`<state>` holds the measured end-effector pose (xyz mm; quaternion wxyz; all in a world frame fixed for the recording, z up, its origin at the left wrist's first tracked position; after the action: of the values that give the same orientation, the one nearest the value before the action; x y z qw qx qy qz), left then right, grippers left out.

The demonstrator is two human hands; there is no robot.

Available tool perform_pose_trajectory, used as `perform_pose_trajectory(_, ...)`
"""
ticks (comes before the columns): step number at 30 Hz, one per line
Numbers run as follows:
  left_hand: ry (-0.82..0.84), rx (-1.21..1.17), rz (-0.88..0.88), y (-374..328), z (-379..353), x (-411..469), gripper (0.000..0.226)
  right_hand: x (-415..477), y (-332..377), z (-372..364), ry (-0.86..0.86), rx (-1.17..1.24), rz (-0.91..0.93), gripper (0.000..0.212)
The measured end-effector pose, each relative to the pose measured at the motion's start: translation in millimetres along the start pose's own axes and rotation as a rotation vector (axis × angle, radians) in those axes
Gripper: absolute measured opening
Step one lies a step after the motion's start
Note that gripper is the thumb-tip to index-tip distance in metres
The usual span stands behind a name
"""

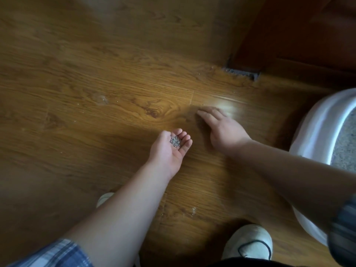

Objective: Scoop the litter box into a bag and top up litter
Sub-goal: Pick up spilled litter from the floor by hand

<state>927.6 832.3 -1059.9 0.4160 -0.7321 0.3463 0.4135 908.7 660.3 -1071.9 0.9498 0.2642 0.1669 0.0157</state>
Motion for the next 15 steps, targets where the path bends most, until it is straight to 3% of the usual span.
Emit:
perform_pose_trajectory(8, -0.021, 0.007, 0.004, 1.0, -0.4, -2.9, 0.029, 23.9, 10.3, -12.9, 0.110, -0.285, 0.157, 0.061)
perform_pose_trajectory(15, -0.006, 0.010, 0.003, 0.6, -1.5, -3.3, 0.028, -16.2, -2.6, -10.3, 0.109, -0.247, 0.135, 0.057)
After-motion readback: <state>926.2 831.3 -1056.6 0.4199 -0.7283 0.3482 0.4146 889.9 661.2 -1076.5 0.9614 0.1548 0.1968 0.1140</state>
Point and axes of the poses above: each hand's wrist, its own x-axis towards the middle knuckle, its own z-axis out of the back of the hand, y = z × x, the point moved 4 cm from there along x, towards the middle knuckle, and after that the axes turned 4 degrees about y, right-handed, at the moved point
